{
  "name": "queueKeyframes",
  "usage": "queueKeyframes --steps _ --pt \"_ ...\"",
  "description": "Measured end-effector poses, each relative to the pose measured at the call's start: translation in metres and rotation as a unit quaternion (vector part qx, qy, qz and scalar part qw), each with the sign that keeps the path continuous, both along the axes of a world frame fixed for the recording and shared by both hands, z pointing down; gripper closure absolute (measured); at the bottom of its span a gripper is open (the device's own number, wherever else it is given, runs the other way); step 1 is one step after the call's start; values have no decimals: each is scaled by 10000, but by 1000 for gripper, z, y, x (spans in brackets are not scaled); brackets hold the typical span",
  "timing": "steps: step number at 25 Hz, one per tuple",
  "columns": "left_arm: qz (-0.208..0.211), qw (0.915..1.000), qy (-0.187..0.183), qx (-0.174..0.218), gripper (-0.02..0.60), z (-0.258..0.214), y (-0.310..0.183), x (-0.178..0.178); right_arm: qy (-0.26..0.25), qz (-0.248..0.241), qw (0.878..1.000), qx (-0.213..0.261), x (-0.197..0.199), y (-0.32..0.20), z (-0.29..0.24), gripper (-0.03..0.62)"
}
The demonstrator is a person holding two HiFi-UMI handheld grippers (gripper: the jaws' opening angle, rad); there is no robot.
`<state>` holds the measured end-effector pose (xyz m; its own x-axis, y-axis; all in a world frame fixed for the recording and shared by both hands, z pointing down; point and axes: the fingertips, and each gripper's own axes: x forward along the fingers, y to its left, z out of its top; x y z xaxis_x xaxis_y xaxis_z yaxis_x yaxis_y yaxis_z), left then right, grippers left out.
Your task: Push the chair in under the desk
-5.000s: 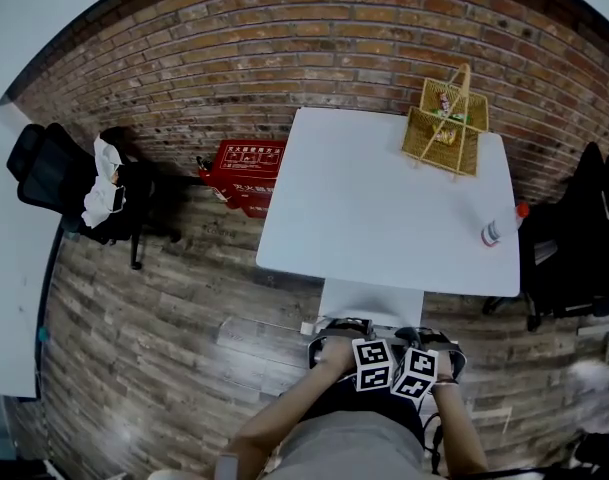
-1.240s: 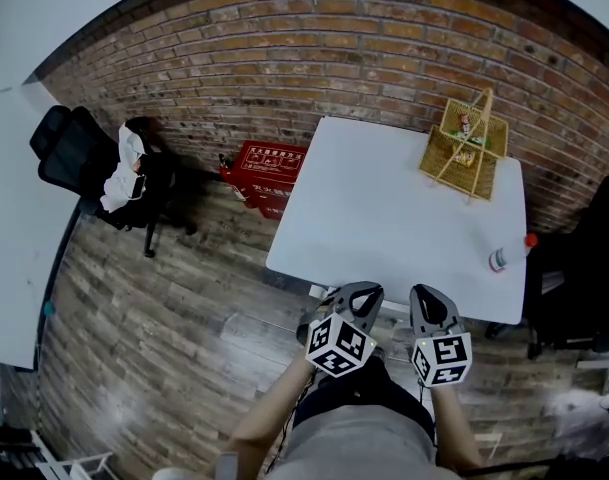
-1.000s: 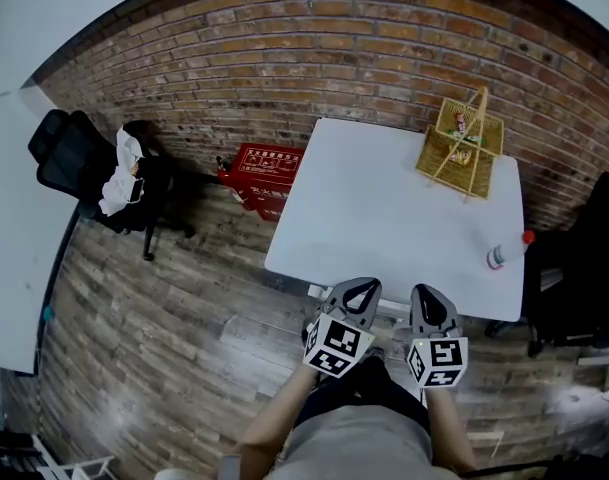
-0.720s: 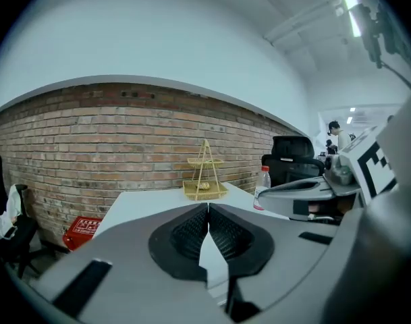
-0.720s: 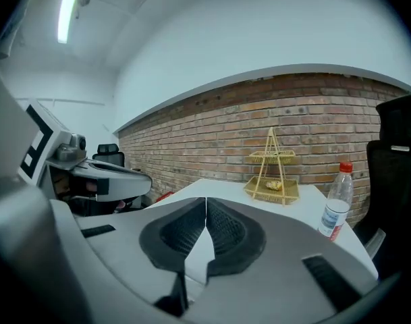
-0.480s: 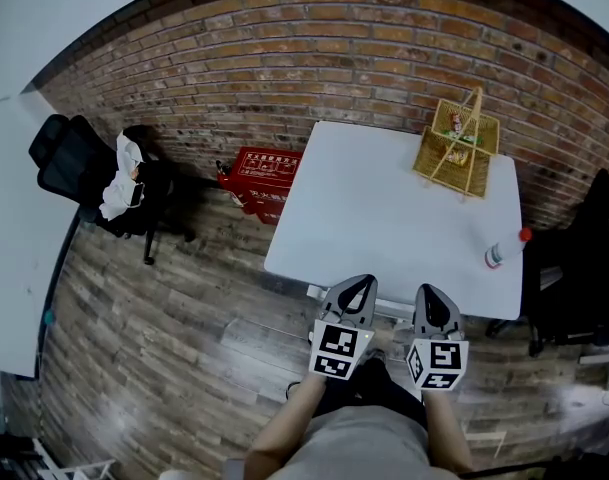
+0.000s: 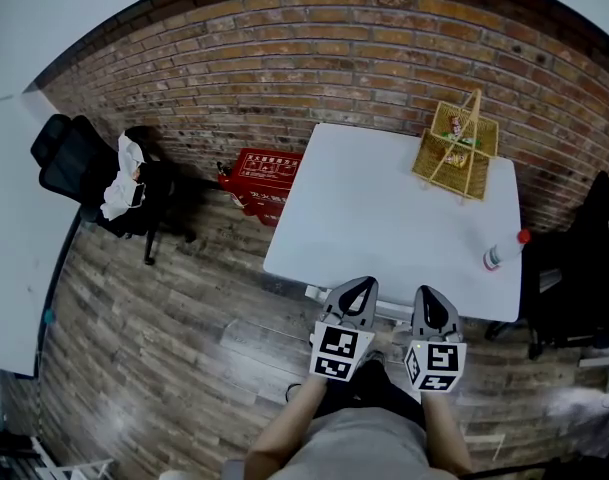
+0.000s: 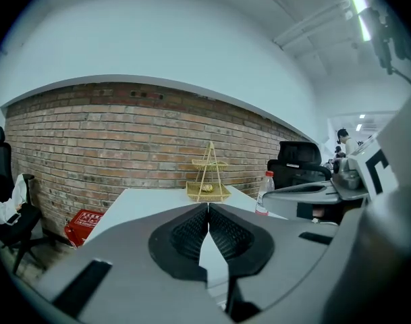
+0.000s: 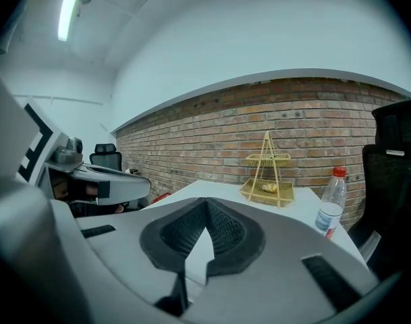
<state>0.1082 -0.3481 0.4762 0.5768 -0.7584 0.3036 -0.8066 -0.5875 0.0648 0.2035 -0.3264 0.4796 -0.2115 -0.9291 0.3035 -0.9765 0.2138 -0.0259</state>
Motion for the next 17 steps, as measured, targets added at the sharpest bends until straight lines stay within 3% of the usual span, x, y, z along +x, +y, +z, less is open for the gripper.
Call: queueKeyframes --steps 17 --pt "-24 9999 -109 66 565 -4 -2 3 -2 -82 10000 36 0 -5 -4 579"
